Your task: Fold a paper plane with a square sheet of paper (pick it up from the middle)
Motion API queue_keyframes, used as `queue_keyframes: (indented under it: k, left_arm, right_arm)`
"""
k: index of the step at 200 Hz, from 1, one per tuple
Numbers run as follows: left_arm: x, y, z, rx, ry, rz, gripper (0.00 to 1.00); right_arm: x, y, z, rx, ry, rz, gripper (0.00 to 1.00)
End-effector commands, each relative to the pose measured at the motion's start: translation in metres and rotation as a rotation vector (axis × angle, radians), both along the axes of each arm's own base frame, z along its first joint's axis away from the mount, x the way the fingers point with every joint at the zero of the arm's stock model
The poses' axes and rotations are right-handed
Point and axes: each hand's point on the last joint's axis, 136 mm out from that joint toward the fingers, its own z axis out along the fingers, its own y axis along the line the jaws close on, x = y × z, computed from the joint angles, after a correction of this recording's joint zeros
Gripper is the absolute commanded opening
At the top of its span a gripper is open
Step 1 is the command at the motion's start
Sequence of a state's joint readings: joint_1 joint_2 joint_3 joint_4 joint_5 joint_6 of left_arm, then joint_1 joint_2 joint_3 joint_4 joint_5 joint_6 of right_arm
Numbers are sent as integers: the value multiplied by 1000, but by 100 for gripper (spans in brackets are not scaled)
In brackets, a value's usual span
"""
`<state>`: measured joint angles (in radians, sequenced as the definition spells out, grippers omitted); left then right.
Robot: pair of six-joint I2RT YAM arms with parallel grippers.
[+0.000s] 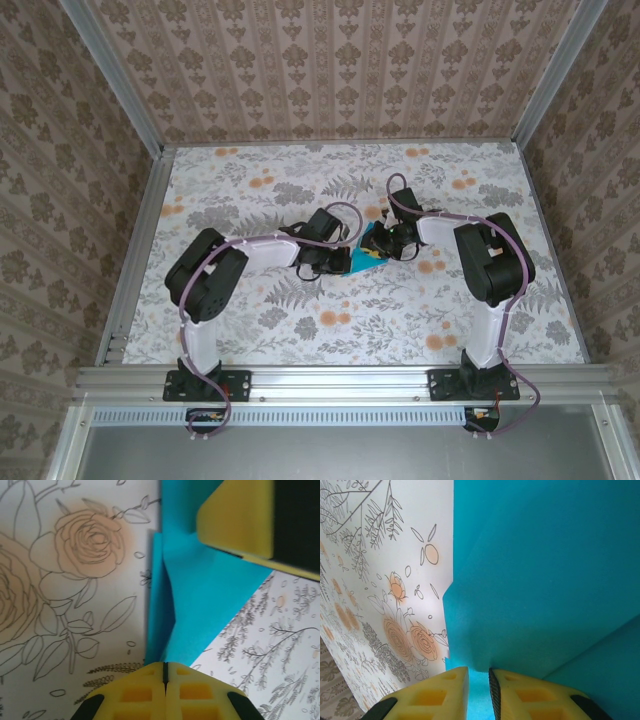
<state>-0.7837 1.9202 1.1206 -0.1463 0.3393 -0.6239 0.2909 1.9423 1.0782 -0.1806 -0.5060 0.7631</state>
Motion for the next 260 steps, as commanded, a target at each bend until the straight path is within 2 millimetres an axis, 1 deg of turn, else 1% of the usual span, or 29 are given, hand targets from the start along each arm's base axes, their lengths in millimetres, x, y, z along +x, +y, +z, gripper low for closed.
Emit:
queue_keyframes:
  k: [1, 28, 48, 63, 75, 83, 90, 102, 125, 133, 157, 181, 199, 260]
  left_arm:
    - [6, 9, -8, 29, 5, 8, 5]
    - [-2, 9, -16, 42, 35, -7, 5]
    - [-5, 14, -24, 65, 53, -1, 5]
    - [-7, 17, -26, 76, 61, -2, 5]
    - [-8, 18, -29, 82, 67, -1, 4]
    - [-8, 19, -29, 86, 69, 0, 4]
    - [-8, 19, -29, 88, 68, 0, 4]
    - [-9, 20, -32, 95, 74, -2, 3]
    - [-10, 19, -34, 98, 79, -4, 3]
    - [-10, 19, -34, 99, 80, -4, 3]
    - [-10, 20, -36, 108, 84, -1, 2]
    - [-10, 21, -36, 111, 86, 3, 2]
    - [-10, 21, -36, 112, 87, 4, 2]
    - [-10, 21, -36, 113, 91, 1, 2]
  right_arm:
    - [-38, -47, -72, -239, 173, -72, 24]
    - [-24, -36, -48, -166, 103, -64, 24]
    - [-11, -25, -22, -92, 33, -48, 24]
    - [-4, -17, 4, -37, -40, -31, 24]
    - [-3, -11, 22, 1, -83, -9, 23]
    - [-5, -8, 30, 21, -101, 6, 18]
    - [-7, -5, 35, 35, -113, 15, 16]
    - [-14, -1, 40, 52, -127, 32, 14]
    - [-26, 8, 40, 51, -124, 67, 14]
    - [-31, 12, 37, 47, -112, 80, 14]
    - [-37, 21, 27, 35, -90, 101, 13]
    - [-38, 29, 17, 43, -72, 121, 11]
    - [-37, 32, 13, 52, -68, 131, 11]
    - [-31, 40, 7, 84, -70, 140, 10]
